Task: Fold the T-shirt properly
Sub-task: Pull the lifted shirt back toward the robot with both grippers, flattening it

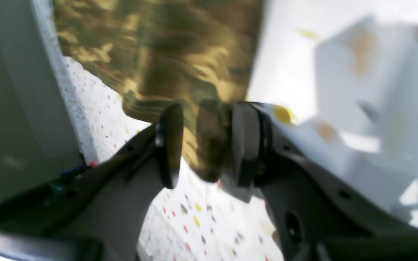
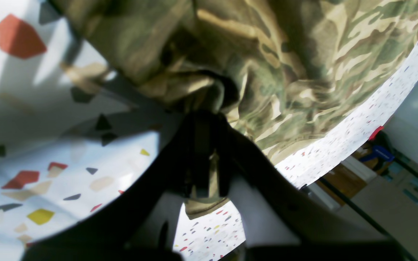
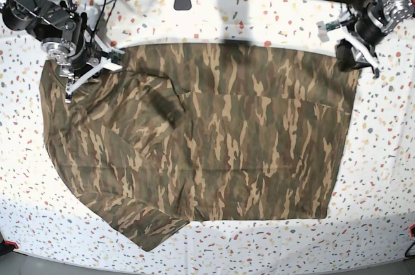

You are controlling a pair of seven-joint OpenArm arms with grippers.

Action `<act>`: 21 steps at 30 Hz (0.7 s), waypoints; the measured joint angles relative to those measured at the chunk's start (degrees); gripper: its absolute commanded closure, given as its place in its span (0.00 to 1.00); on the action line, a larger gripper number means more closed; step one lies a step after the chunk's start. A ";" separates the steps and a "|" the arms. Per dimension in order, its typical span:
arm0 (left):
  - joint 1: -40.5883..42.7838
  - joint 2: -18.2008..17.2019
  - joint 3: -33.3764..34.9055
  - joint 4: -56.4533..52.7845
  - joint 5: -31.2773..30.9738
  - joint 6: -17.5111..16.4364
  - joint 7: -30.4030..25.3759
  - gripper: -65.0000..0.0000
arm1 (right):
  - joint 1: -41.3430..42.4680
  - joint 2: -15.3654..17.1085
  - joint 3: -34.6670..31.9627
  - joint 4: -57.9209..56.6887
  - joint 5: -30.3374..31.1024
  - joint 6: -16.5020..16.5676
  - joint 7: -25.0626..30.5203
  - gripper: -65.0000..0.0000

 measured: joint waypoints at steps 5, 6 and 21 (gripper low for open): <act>-0.46 2.01 0.00 0.00 -1.64 -1.60 1.68 0.78 | -0.02 0.00 0.00 0.00 0.02 0.00 -0.02 1.00; -0.44 2.05 0.00 0.00 -1.66 -1.90 2.80 0.85 | -0.02 0.00 0.00 0.00 0.02 0.00 -0.02 1.00; 5.05 1.18 -0.09 0.17 -0.15 -0.79 11.78 1.00 | -0.20 0.04 0.00 2.03 0.39 -0.02 0.22 1.00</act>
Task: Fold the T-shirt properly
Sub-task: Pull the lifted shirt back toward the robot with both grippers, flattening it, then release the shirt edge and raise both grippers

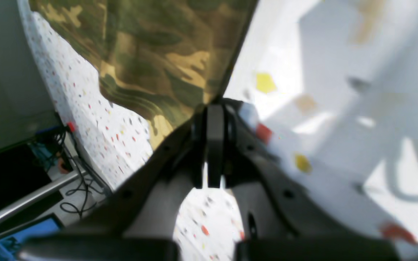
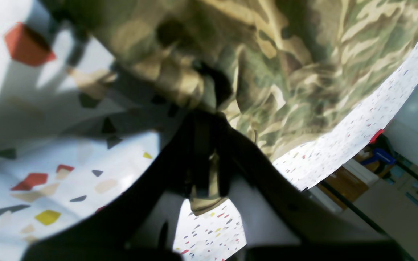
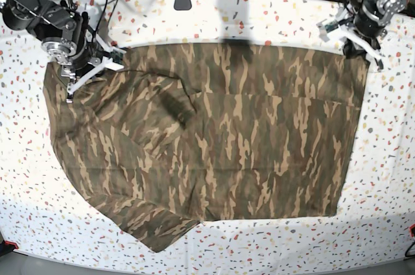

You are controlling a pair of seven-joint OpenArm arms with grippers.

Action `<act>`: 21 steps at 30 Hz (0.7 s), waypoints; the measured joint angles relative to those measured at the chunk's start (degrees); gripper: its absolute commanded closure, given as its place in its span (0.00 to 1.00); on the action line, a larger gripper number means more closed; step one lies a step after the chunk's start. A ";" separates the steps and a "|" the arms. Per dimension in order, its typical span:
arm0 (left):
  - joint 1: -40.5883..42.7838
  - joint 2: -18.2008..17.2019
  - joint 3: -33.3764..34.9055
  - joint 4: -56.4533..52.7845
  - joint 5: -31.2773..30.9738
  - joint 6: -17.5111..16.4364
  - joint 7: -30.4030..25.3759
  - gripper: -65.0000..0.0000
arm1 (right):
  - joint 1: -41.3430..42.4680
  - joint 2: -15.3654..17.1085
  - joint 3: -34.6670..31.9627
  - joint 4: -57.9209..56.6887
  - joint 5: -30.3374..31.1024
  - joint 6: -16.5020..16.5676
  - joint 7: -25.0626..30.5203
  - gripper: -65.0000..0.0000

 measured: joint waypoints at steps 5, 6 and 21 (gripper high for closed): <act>4.55 0.07 -0.02 0.11 4.66 3.41 1.38 1.00 | 0.00 0.26 0.00 2.71 0.13 0.02 -0.13 1.00; 5.14 0.07 -0.02 0.11 5.07 4.20 1.99 1.00 | -0.31 0.57 0.00 2.78 0.09 0.04 -0.26 1.00; 13.94 0.02 -0.13 0.37 13.88 9.49 5.40 1.00 | -12.79 4.72 0.33 5.33 -1.42 -0.61 -1.66 1.00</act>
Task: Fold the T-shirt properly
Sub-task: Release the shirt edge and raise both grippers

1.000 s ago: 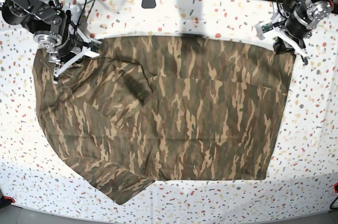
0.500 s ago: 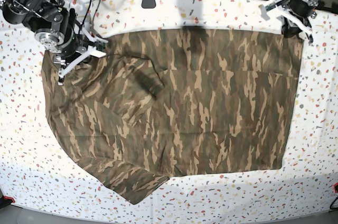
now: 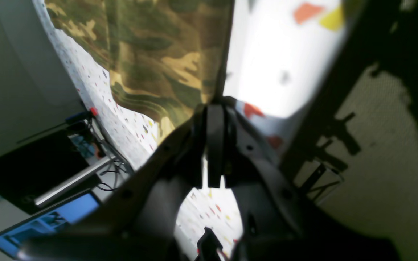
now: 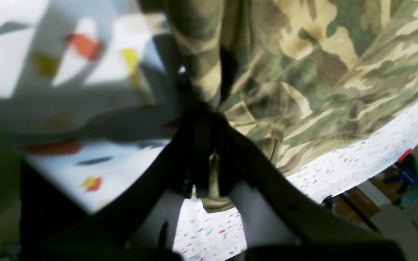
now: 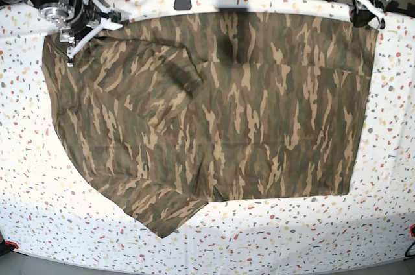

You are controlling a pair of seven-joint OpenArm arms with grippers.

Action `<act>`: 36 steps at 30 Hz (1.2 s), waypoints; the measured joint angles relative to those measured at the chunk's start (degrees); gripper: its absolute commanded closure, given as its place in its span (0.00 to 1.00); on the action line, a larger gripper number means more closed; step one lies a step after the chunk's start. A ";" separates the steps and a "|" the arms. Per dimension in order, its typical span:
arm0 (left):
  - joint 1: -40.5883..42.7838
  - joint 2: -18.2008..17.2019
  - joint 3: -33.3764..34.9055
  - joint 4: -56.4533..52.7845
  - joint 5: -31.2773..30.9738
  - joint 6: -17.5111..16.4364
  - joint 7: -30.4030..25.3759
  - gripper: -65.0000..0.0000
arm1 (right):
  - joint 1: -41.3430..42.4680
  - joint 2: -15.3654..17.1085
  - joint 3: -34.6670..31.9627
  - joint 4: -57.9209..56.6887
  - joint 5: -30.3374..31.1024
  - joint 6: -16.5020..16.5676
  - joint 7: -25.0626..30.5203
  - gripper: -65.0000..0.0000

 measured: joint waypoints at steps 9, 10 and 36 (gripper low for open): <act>3.39 0.02 0.07 0.83 5.73 2.99 3.13 1.00 | -3.41 0.07 0.09 1.79 -0.63 -0.26 -1.11 1.00; 3.39 0.02 0.07 0.83 5.73 2.99 3.15 1.00 | -3.43 0.04 0.09 1.79 -0.63 -0.26 -1.16 1.00; 3.23 0.02 0.07 0.85 6.56 2.99 3.54 1.00 | -3.82 0.15 0.04 3.45 1.55 -0.22 -3.48 0.67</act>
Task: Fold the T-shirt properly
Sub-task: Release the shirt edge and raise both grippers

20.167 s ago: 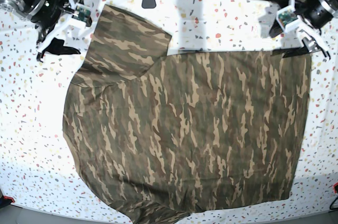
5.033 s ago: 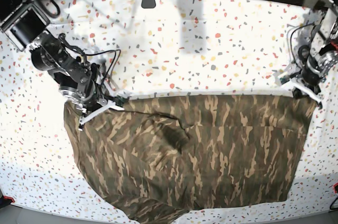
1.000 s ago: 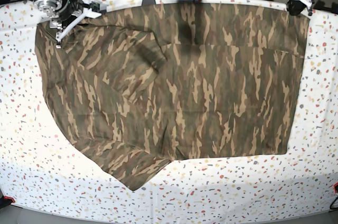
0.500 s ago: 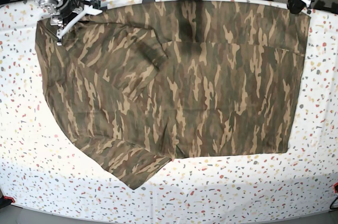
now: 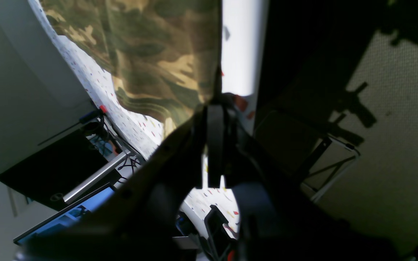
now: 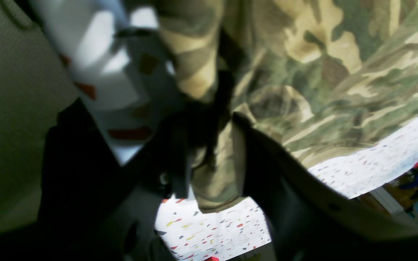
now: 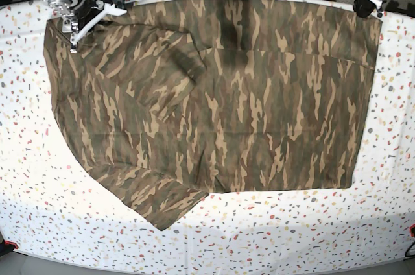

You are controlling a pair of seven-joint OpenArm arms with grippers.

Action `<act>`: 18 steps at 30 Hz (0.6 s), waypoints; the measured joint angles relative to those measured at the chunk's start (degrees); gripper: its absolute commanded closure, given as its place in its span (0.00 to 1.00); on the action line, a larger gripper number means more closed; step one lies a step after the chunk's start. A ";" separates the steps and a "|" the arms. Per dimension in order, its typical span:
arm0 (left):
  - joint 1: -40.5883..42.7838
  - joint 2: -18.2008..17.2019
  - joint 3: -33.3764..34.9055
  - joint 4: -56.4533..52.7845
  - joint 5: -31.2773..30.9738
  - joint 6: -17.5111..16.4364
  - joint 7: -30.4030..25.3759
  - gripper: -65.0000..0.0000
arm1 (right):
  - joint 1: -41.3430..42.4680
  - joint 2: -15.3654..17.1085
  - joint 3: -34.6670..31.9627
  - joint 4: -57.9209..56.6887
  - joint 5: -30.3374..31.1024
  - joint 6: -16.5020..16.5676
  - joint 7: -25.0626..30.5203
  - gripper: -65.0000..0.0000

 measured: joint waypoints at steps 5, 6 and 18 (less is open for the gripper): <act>0.00 0.00 0.00 0.00 0.02 0.07 0.42 0.84 | 0.11 0.00 0.00 0.00 0.00 0.00 -0.28 0.67; 0.02 0.00 -0.02 0.00 0.00 0.26 0.46 0.81 | 0.11 0.00 0.00 0.00 0.02 -0.02 -0.52 0.67; 0.42 -0.02 -0.02 0.00 0.02 2.93 4.46 0.68 | -0.04 0.02 0.00 1.97 1.03 0.55 -2.84 0.67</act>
